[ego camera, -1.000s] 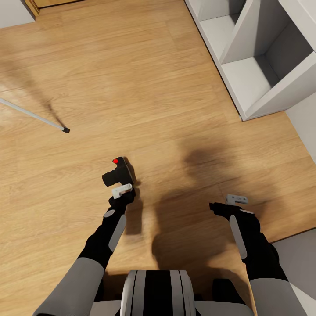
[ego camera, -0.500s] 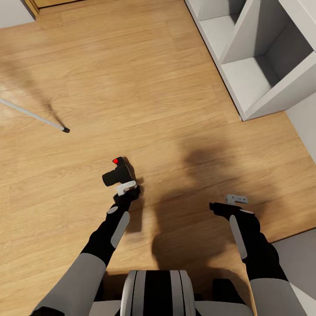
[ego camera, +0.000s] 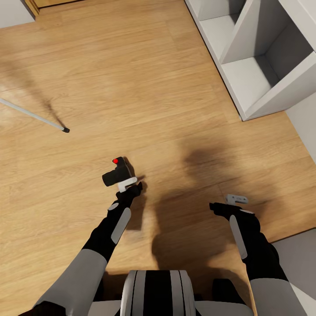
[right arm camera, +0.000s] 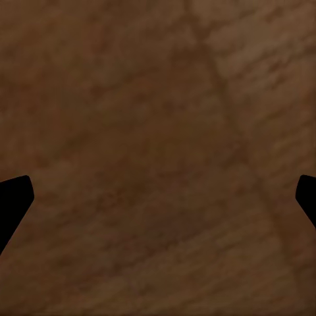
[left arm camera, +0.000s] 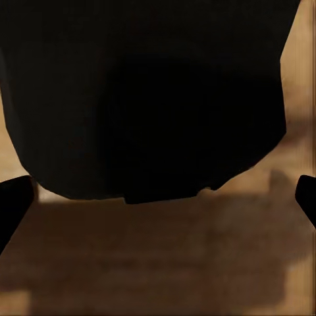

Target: Attach the digital camera to the camera tripod in the bedroom.

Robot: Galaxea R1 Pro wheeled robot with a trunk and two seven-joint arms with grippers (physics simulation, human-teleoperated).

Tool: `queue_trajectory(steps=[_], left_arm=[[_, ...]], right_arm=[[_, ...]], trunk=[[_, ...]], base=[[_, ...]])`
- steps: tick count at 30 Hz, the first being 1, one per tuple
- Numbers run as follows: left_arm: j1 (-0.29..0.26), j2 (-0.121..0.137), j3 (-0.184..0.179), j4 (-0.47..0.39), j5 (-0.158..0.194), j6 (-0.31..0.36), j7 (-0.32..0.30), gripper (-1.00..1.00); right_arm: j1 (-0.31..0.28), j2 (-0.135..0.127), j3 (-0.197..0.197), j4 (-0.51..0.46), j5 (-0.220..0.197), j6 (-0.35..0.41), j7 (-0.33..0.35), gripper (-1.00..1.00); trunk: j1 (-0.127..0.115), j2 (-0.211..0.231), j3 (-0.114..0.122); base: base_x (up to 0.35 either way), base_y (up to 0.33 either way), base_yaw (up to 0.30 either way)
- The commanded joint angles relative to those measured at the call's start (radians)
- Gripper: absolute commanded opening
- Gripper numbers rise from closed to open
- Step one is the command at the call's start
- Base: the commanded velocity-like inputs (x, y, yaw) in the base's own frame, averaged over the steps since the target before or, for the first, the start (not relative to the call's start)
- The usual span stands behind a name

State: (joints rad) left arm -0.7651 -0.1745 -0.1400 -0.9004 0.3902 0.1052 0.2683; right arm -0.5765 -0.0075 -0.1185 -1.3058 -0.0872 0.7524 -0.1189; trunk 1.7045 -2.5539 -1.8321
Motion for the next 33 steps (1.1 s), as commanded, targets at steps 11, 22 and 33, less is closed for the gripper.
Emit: queue_trajectory(steps=[11,22,33], left_arm=[[-0.002,0.000,-0.003,-0.005,0.006,0.003,0.006,1.00],[-0.003,0.000,-0.003,-0.006,0.005,0.000,0.007,1.00],[-0.005,0.000,-0.004,-0.009,0.002,-0.002,0.010,1.00]], right_arm=[[0.000,0.000,0.002,-0.001,-0.009,0.004,-0.008,1.00],[0.000,0.000,0.002,-0.001,-0.009,0.004,-0.008,1.00],[0.000,0.000,0.001,-0.001,-0.009,0.004,-0.008,1.00]], trunk=[[0.000,0.000,-0.001],[0.000,0.000,-0.001],[0.000,0.000,-0.001]], base=[[0.000,0.000,0.000],[0.000,0.000,0.000],[0.000,0.000,0.000]])
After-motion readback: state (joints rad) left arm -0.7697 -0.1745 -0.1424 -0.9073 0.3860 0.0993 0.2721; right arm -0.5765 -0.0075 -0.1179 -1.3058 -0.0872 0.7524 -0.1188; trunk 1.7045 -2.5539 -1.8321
